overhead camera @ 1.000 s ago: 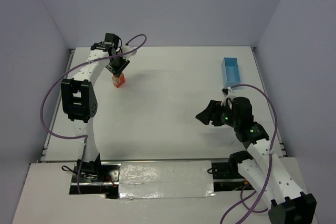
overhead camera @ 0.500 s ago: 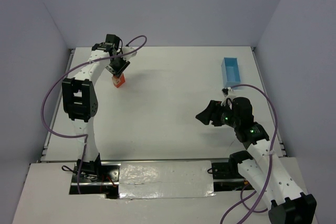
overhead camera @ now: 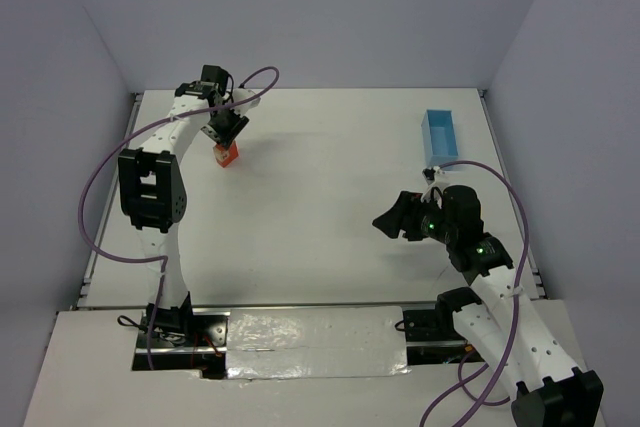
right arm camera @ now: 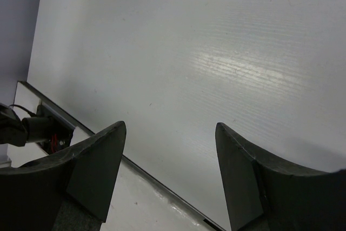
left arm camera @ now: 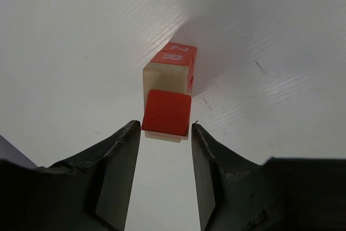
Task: Build the wood block tower
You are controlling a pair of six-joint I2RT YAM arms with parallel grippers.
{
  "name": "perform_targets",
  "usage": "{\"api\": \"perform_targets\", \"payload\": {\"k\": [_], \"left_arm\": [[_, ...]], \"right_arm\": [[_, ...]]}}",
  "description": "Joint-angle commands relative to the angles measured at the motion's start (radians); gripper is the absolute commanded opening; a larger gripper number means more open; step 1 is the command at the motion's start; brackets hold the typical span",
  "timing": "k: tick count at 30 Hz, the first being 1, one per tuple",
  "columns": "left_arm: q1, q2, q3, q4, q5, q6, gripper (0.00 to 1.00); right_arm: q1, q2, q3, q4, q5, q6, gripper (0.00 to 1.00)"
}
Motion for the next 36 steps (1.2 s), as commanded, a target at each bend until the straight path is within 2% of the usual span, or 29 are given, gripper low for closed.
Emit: {"api": "perform_targets", "payload": {"k": [1,6,7,8,9,19,23,24,26,31,33,36], "left_arm": [[-0.003,0.015,0.009,0.006,0.004,-0.022,0.55],[-0.003,-0.003,0.017,0.012,0.002,-0.038,0.57],[-0.003,-0.009,0.017,0.014,-0.002,-0.041,0.72],[-0.003,-0.024,0.015,0.020,-0.005,-0.047,0.99],[-0.003,-0.034,0.015,0.021,-0.016,-0.050,1.00],[-0.001,-0.199,0.008,0.044,-0.031,-0.097,1.00],[0.005,-0.345,-0.087,0.109,-0.105,-0.154,1.00],[0.010,-0.375,-0.115,0.170,-0.103,-0.182,0.99],[0.020,-0.487,-0.195,0.227,-0.048,-0.212,0.99],[0.023,-0.596,-0.304,0.265,0.030,-0.251,1.00],[0.022,-0.615,-0.328,0.261,0.029,-0.258,0.93],[0.022,-0.680,-0.365,0.259,0.042,-0.330,0.68]], "right_arm": [[0.010,-0.014,-0.015,0.051,0.000,-0.011,0.74],[0.010,-0.013,-0.015,0.054,0.000,-0.013,0.74],[0.010,-0.011,-0.015,0.054,0.000,-0.013,0.74],[0.010,-0.011,-0.017,0.053,0.000,-0.013,0.74],[0.010,-0.011,-0.017,0.054,-0.001,-0.013,0.74],[0.008,-0.008,-0.014,0.054,0.005,-0.014,0.74],[0.010,-0.008,-0.012,0.051,0.011,-0.014,0.74],[0.010,-0.008,-0.014,0.051,0.011,-0.013,0.74],[0.011,-0.008,-0.012,0.049,0.012,-0.014,0.74],[0.010,-0.016,-0.011,0.048,0.022,-0.014,0.74],[0.010,-0.021,-0.009,0.046,0.025,-0.013,0.74],[0.010,-0.031,-0.004,0.040,0.023,-0.014,0.72]]}}
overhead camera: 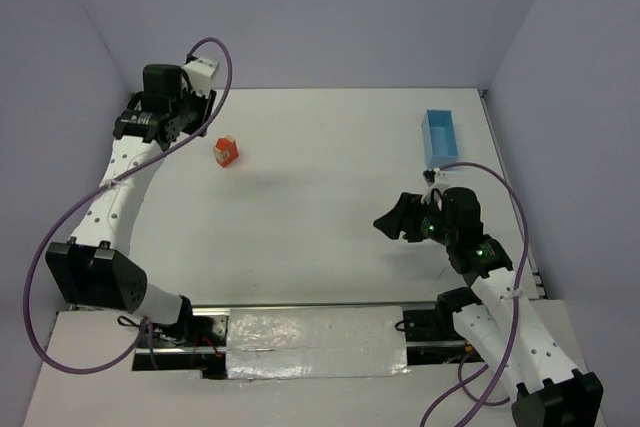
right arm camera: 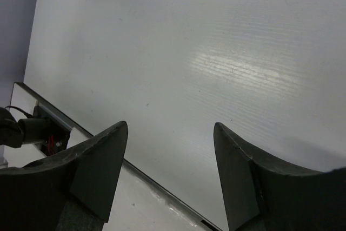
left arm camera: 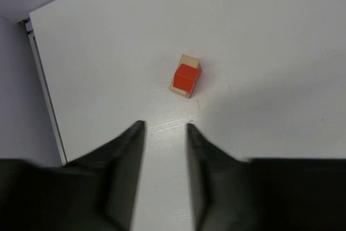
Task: Build the wood block tower
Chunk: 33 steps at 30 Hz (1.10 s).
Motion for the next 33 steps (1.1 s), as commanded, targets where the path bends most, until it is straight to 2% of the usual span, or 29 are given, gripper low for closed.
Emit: {"api": "perform_targets", "payload": {"k": [1,2,3,4,5,7,8,9,11,12,13,14,16,20,22,24,33], "left_arm": [[0.003,-0.091,-0.076,0.048,0.020,-0.123,0.37],[0.003,-0.184,-0.113,0.062,0.016,-0.189,0.33],[0.003,-0.244,-0.208,0.100,-0.028,-0.215,0.37],[0.003,-0.305,-0.260,0.116,-0.051,-0.264,0.99],[0.003,-0.438,-0.314,0.129,-0.114,-0.309,1.00],[0.003,-0.575,-0.458,0.148,-0.189,-0.350,0.99],[0.003,-0.705,-0.504,0.153,-0.259,-0.373,1.00],[0.003,-0.768,-0.584,0.154,-0.299,-0.395,1.00],[0.003,-0.924,-0.650,0.151,-0.377,-0.429,1.00],[0.004,-0.971,-0.705,0.148,-0.404,-0.443,1.00],[0.003,-1.009,-0.730,0.145,-0.424,-0.452,1.00],[0.003,-1.069,-0.748,0.134,-0.447,-0.460,1.00],[0.003,-1.114,-0.785,0.107,-0.496,-0.487,0.99],[0.000,-1.240,-0.822,0.091,-0.492,-0.510,1.00],[-0.003,-1.280,-0.830,0.100,-0.495,-0.518,1.00],[-0.017,-1.284,-0.833,0.099,-0.484,-0.515,1.00],[-0.091,-1.307,-0.839,0.093,-0.511,-0.521,0.99]], "right_arm": [[0.007,-0.030,0.016,0.030,0.011,-0.018,0.71],[0.007,-0.042,0.020,0.026,0.016,-0.017,0.71],[0.008,-0.072,0.031,0.000,0.054,-0.015,0.71],[0.010,-0.094,0.062,-0.020,0.077,-0.012,0.72],[0.011,-0.114,0.086,-0.067,0.102,-0.011,0.75],[0.016,-0.171,0.167,-0.115,0.195,-0.008,0.76],[0.019,-0.185,0.189,-0.153,0.229,0.003,0.78],[0.027,-0.194,0.224,-0.164,0.261,0.011,0.79],[0.028,-0.211,0.253,-0.195,0.304,0.023,0.82],[0.028,-0.212,0.272,-0.212,0.315,0.023,0.82],[0.031,-0.214,0.319,-0.232,0.339,0.021,0.89],[0.031,-0.215,0.347,-0.278,0.362,0.015,0.89],[0.030,-0.212,0.459,-0.344,0.416,-0.014,0.89],[0.033,-0.182,0.651,-0.535,0.620,-0.097,0.90],[0.033,-0.179,0.717,-0.571,0.683,-0.153,1.00],[0.060,-0.202,0.706,-0.579,0.754,-0.147,1.00],[0.065,-0.258,0.567,-0.500,0.746,-0.169,1.00]]}}
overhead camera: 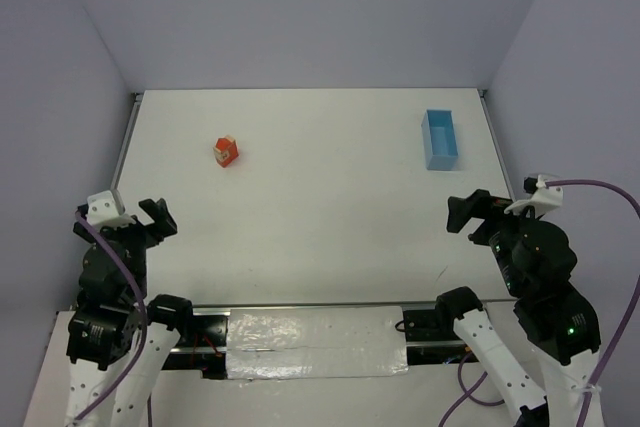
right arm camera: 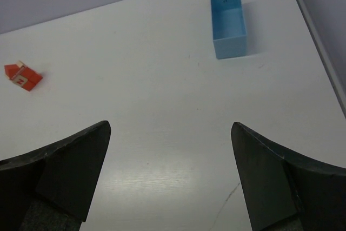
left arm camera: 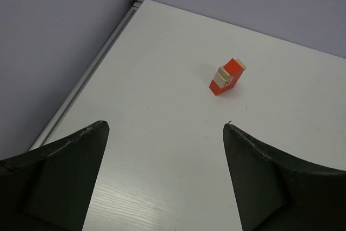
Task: Build the wood block tower
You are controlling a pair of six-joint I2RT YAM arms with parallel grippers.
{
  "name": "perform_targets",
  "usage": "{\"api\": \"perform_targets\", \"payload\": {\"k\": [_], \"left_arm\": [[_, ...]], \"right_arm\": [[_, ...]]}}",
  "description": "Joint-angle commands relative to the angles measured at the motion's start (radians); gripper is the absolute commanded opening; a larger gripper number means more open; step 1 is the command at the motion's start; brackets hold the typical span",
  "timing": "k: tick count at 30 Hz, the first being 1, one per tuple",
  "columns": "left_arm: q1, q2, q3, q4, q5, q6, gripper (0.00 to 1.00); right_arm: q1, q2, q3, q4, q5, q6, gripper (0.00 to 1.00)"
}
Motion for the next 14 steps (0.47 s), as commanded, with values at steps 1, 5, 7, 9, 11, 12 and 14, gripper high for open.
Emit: {"api": "perform_targets", "payload": {"k": [1,5,7,9,11,12,14], "left_arm": [[-0.014,-0.021,0.008,0.038,-0.022,-0.023,0.99],[-0.015,-0.016,0.005,0.038,-0.021,-0.023,1.00],[-0.015,-0.021,0.004,0.040,-0.024,-0.023,1.00],[-0.015,-0.022,0.004,0.038,-0.022,-0.023,1.00],[-0.017,-0.024,0.001,0.041,-0.019,-0.022,1.00],[-0.017,-0.024,0.001,0.044,-0.018,-0.020,1.00],[-0.017,-0.022,-0.001,0.046,-0.012,-0.017,0.99]], "right_arm": [[0.008,-0.003,-0.008,0.016,0.030,-0.030,1.00],[0.009,0.017,0.010,0.021,0.032,-0.031,1.00],[0.009,0.031,0.016,0.024,0.021,-0.031,1.00],[0.008,0.039,0.016,0.028,0.015,-0.030,1.00],[0.009,0.049,0.019,0.024,0.015,-0.030,1.00],[0.006,0.051,0.019,0.024,0.015,-0.027,1.00],[0.008,0.049,0.016,0.030,0.010,-0.028,1.00]]}}
